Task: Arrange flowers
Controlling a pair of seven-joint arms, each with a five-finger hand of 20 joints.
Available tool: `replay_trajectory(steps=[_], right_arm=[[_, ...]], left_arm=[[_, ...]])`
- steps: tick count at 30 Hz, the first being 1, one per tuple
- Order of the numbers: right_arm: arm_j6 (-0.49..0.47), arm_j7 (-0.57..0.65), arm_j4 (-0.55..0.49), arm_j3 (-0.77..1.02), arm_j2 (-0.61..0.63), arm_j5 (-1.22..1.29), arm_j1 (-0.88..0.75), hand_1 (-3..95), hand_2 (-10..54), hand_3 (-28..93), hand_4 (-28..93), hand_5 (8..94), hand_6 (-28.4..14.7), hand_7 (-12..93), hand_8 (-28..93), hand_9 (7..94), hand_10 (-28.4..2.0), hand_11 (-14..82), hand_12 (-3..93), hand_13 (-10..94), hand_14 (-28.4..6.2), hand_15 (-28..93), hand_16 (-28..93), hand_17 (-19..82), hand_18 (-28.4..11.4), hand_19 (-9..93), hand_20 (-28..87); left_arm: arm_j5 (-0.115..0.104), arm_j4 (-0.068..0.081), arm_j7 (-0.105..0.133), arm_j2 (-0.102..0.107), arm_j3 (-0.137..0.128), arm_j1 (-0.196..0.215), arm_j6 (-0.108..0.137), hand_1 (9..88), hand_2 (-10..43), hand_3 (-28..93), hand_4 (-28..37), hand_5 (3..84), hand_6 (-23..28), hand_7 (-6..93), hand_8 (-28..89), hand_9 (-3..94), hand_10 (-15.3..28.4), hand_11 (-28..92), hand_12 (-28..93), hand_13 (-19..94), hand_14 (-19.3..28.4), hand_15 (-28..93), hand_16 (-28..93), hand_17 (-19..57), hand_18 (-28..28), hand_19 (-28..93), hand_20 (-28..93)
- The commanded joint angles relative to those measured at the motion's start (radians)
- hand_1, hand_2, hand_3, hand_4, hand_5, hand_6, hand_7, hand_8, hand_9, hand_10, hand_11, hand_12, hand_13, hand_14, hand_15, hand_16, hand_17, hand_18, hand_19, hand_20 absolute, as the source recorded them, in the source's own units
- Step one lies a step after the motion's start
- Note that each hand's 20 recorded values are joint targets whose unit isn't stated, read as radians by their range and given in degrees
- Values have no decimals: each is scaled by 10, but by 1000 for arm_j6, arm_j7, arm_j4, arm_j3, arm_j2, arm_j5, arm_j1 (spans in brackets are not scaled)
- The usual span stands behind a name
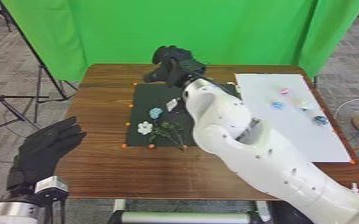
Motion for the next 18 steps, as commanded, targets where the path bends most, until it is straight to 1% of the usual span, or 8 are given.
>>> replay_trajectory(steps=[1,2,5,8,10,13,17,18], right_arm=[[13,39,-33,312,378,47,-308,283,-79,823,-282,525,-94,152,-111,492,-221,344,181,430,-196,800,141,126,-268,763,397],[9,47,-29,353,389,48,-344,283,-78,824,-282,525,-93,153,-111,493,-220,343,182,430,-195,799,141,127,-267,763,396],[23,80,-13,443,446,62,-432,282,-73,829,-282,526,-91,155,-112,497,-217,341,183,432,-192,797,140,129,-265,762,395],[0,75,20,524,466,86,-487,282,-68,834,-282,529,-89,159,-113,501,-214,339,183,438,-184,795,141,133,-261,763,395],[0,88,42,553,473,77,-508,283,-66,838,-282,528,-88,162,-114,506,-210,340,184,443,-179,793,142,138,-258,764,395],[0,109,64,581,491,77,-524,283,-63,841,-283,528,-86,165,-116,509,-206,341,185,446,-177,790,145,139,-257,764,395],[-5,137,86,619,502,57,-541,283,-62,846,-282,528,-82,170,-119,510,-204,339,184,448,-174,787,149,140,-256,763,395],[-10,145,90,629,506,51,-549,284,-62,848,-282,528,-82,171,-120,509,-203,338,184,448,-173,786,149,141,-255,762,395]], left_arm=[[9,-14,-4,-29,-6,28,10,274,47,826,-121,456,137,124,-81,380,223,344,87,272,284,571,-122,-95,214,574,118],[10,-17,-4,-33,-7,34,11,274,48,825,-121,456,137,123,-81,380,223,344,87,272,284,571,-122,-95,214,574,117],[16,-14,-9,-35,-4,27,3,274,48,825,-121,456,137,123,-80,379,223,344,86,272,284,571,-122,-96,214,574,118],[15,-13,0,-31,3,23,6,274,48,824,-121,456,137,123,-80,379,223,344,86,271,284,571,-122,-96,214,574,117],[13,-10,6,-26,11,17,5,274,48,824,-121,456,137,123,-80,379,223,343,86,271,284,571,-122,-96,214,574,118],[16,-7,2,-24,24,1,1,274,49,824,-122,456,137,124,-80,378,223,343,86,271,284,570,-122,-96,214,574,118],[13,-3,9,-16,30,2,2,274,49,825,-122,456,137,123,-80,378,223,344,86,271,284,570,-122,-96,214,574,118],[13,1,8,-17,29,0,0,274,49,825,-122,456,136,123,-80,378,224,344,86,271,283,571,-122,-96,214,574,118]])
